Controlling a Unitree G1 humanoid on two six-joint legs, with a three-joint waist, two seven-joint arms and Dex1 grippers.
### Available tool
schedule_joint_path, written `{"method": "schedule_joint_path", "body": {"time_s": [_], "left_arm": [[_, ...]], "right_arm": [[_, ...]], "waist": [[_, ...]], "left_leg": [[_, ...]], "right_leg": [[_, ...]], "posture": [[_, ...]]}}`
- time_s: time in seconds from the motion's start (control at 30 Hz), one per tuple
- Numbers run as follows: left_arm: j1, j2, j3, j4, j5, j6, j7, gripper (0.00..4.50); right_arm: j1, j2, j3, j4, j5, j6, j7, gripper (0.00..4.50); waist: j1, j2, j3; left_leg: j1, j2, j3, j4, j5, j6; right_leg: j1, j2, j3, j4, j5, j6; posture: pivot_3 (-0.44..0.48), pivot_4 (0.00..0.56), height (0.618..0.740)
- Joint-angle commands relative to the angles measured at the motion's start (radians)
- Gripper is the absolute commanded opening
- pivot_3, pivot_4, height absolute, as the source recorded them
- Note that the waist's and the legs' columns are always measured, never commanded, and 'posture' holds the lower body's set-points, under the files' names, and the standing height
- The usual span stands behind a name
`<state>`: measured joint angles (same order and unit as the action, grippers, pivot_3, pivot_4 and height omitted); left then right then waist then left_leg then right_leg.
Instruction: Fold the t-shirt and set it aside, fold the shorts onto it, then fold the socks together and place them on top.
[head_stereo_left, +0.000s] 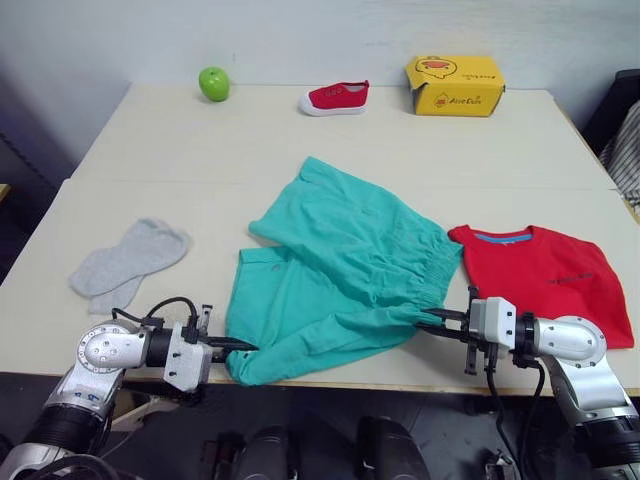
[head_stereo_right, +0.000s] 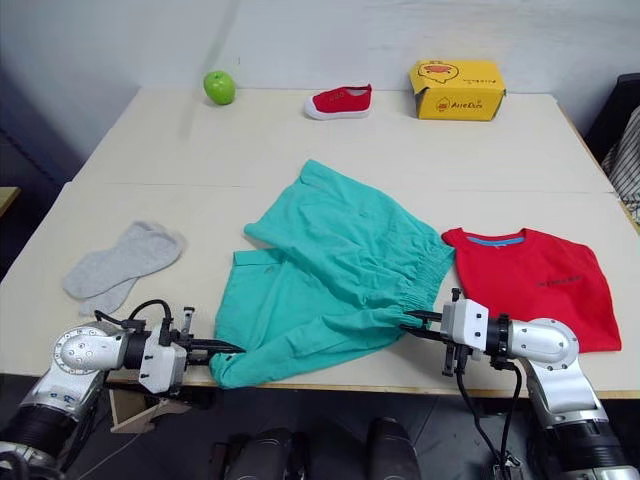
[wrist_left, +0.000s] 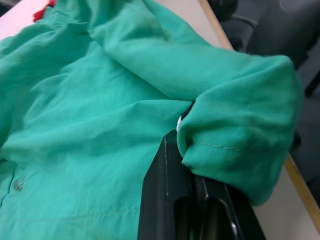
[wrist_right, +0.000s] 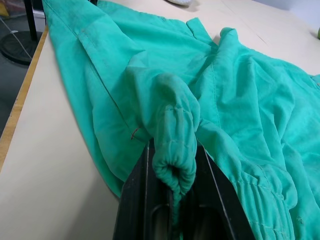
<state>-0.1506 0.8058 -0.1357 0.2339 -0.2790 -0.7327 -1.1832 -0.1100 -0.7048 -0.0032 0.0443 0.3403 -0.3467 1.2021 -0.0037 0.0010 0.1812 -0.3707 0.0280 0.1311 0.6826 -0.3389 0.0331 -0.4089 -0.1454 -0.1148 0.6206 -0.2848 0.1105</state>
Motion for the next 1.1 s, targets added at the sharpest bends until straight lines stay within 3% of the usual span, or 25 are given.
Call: {"method": "schedule_joint_path", "body": {"time_s": [0.03,0.2,0.47,0.63,0.77,0.87,1.0,1.1], "left_arm": [[0.041,0.042,0.028,-0.113,-0.097,0.142,-0.03,0.04],[0.146,0.147,0.067,-0.268,-0.181,0.295,-0.108,0.04],[0.363,0.268,0.247,-0.424,-0.267,0.482,-0.151,0.04],[0.379,0.296,0.344,-0.508,-0.382,0.706,-0.121,0.04],[0.211,0.319,0.377,-0.49,-0.513,0.942,-0.079,0.04],[-0.06,0.279,0.319,-0.38,-0.546,1.087,-0.036,0.04],[-0.428,0.189,0.181,-0.14,-0.406,1.162,-0.049,0.04],[-0.706,0.048,0.095,0.136,-0.29,1.167,-0.04,0.04]], "right_arm": [[0.0,0.011,-0.018,-0.016,0.003,-0.029,-0.015,0.0],[0.015,-0.007,-0.013,-0.022,0.009,-0.06,0.022,0.0],[0.108,-0.056,-0.016,-0.076,0.043,-0.062,0.104,0.0],[0.153,-0.086,-0.068,-0.157,0.162,0.093,0.099,0.0],[0.167,-0.182,-0.138,-0.283,0.422,0.502,0.009,0.0],[0.084,-0.192,-0.201,-0.303,0.622,0.732,-0.111,0.0],[-0.067,-0.153,-0.225,-0.229,0.643,0.859,-0.253,0.0],[-0.231,-0.109,-0.223,-0.114,0.658,1.023,-0.447,0.0]], "waist": [[-0.003,0.0,0.0],[-0.009,-0.001,0.001],[-0.008,-0.001,0.001],[-0.004,-0.002,0.002],[0.006,-0.001,0.003],[0.005,-0.002,0.003],[0.004,-0.002,0.003],[0.005,-0.005,0.003]], "left_leg": [[0.0,0.0,0.0,0.0,0.0,0.0],[0.0,0.001,0.0,0.0,0.0,-0.001],[0.0,0.002,0.0,0.0,-0.001,-0.002],[0.0,0.003,0.0,0.0,-0.001,-0.002],[-0.001,0.002,-0.003,0.0,-0.001,-0.002],[-0.001,0.002,-0.005,0.0,0.0,-0.004],[-0.001,0.001,-0.005,0.0,0.001,-0.006],[-0.002,0.001,-0.002,0.001,0.003,-0.005]], "right_leg": [[0.0,0.0,0.0,0.0,0.0,0.0],[-0.001,0.002,0.001,-0.001,0.0,0.0],[0.0,-0.001,0.002,-0.004,-0.001,-0.001],[0.0,-0.002,0.002,-0.004,-0.001,-0.001],[0.0,-0.003,0.003,-0.004,-0.001,-0.002],[0.0,-0.003,0.006,-0.004,-0.001,-0.002],[0.0,0.003,-0.001,0.0,-0.001,-0.003],[-0.001,0.008,-0.001,0.003,-0.001,-0.002]], "posture": [[0.0,0.15,0.74],[0.0,0.15,0.74],[0.0,0.15,0.74],[0.0,0.15,0.74],[0.0,0.15,0.74],[0.0,0.15,0.74],[0.0,0.15,0.74],[0.0,0.15,0.74]]}}
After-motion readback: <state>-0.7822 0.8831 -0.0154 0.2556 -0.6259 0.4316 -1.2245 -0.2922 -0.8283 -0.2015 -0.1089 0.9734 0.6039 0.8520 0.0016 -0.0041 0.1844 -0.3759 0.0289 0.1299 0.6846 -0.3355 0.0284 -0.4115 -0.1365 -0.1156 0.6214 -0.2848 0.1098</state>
